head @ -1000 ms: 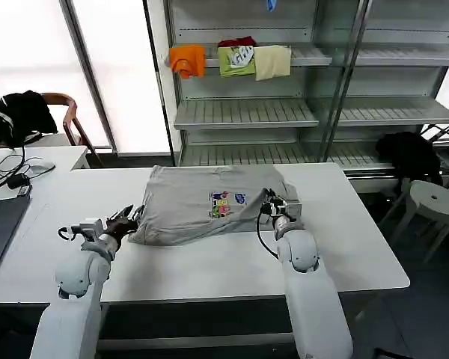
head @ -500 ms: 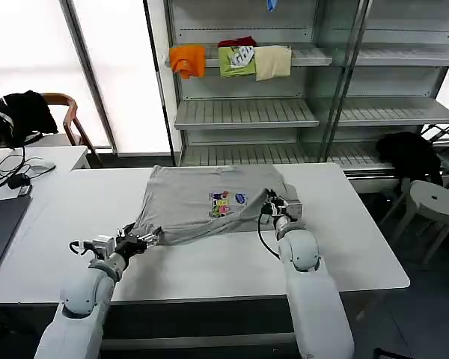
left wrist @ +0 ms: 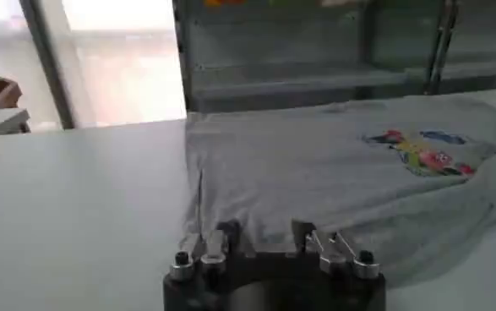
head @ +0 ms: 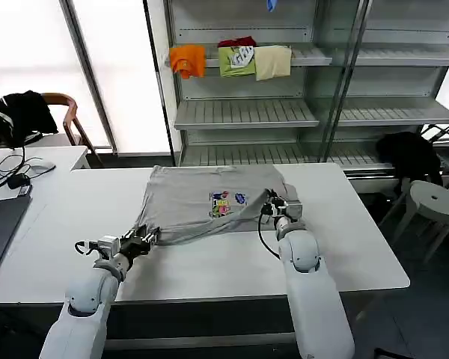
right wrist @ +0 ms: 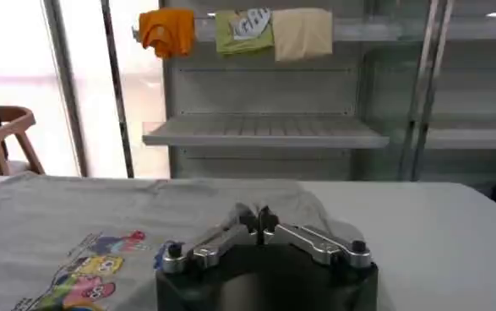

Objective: Fold and organize the clothes.

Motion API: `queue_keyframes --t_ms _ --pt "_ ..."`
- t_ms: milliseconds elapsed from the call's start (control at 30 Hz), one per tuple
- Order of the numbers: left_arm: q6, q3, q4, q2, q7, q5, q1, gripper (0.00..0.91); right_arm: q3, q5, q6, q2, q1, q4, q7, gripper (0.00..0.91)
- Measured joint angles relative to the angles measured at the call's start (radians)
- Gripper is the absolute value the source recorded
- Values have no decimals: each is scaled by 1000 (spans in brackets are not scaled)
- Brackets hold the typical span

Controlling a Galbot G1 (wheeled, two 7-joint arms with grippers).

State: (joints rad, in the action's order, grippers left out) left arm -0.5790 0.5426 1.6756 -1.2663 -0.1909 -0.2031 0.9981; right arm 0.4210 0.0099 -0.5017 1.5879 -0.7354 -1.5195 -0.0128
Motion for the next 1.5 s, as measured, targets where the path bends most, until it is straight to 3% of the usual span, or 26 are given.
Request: queue_keyframes --t_ms 100,900,1500 --pt "0 1 -7 1 0 -1 0 10 0 0 0 0 0 -2 0 0" --pt "36 41 17 -28 81 -134 -57 0 12 2 -9 -6 -9 -35 -3 0" --pt "91 19 -148 -76 143 -151 -226 0 23 7 -2 -4 36 37 1 0"
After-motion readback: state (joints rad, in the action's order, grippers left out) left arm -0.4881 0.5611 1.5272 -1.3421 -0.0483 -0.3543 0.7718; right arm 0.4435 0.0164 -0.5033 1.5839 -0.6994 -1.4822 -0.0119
